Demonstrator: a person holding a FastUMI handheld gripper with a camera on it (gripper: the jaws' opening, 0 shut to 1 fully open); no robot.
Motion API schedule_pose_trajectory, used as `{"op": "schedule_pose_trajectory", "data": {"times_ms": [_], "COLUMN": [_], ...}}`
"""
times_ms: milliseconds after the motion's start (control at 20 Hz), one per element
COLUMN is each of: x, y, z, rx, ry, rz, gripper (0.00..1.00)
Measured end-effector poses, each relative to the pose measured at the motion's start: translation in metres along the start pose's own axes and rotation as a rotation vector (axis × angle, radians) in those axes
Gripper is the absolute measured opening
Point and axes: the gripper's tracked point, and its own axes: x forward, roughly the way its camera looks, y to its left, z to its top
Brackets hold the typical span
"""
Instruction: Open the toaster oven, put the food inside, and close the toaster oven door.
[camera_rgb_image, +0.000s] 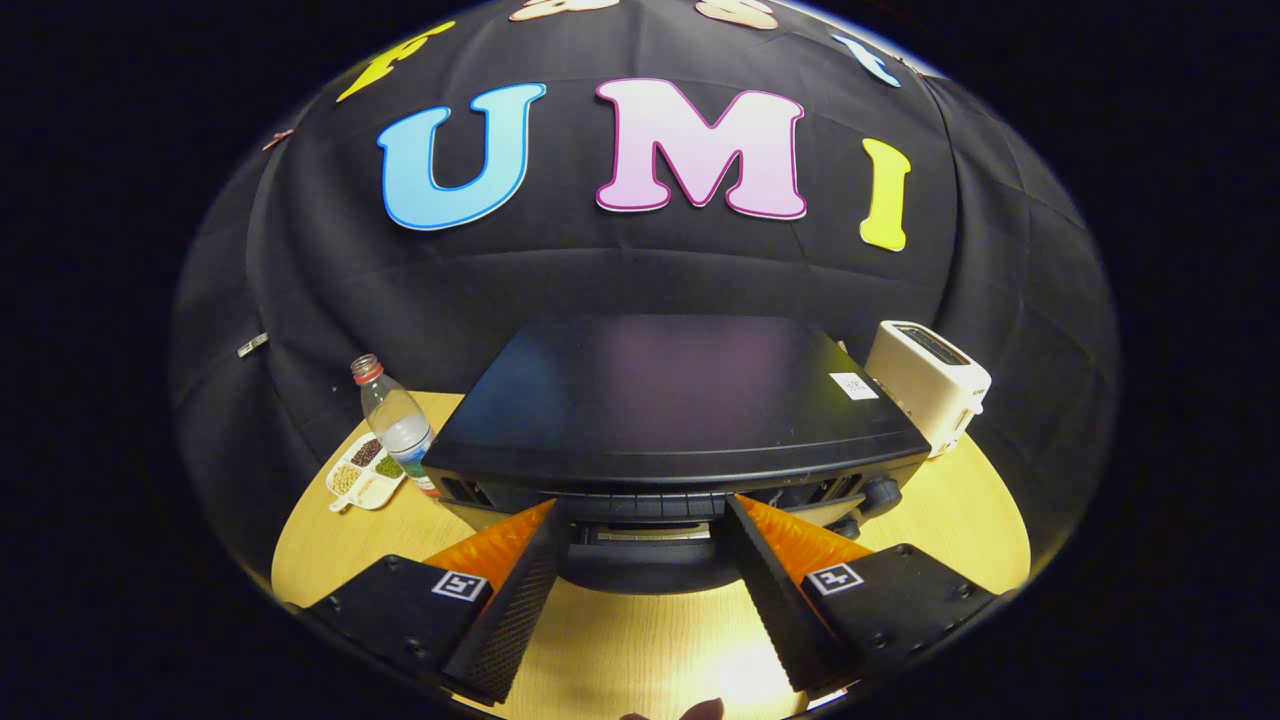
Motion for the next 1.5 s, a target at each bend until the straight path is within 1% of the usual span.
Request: {"op": "schedule_pose_trajectory", "data": {"times_ms": [350, 500, 650, 750, 850, 1000, 1200, 1350, 1500], "x": [-0.035, -0.044, -0.05, -0.056, -0.065, -0.08, -0.097, -0.118, -0.14], "y": [0.0, 0.0, -0.001, 0.006, 0.011, 0.014, 0.008, -0.01, -0.031], "z": [-0.052, -0.083, -0.125, -0.154, -0.171, -0.178, -0.167, -0.152, -0.134], "rx": [-0.023, 0.005, 0.011, 0.03, 0.044, 0.035, 0.06, 0.116, 0.147], "ry": [0.048, 0.087, 0.183, 0.259, 0.29, 0.303, 0.306, 0.322, 0.318], "rz": [-0.026, -0.029, -0.031, -0.004, 0.01, 0.026, 0.041, 0.046, 0.078], "gripper": [0.99, 1.0, 0.99, 1.0, 0.99, 1.0, 1.0, 0.99, 0.99]}}
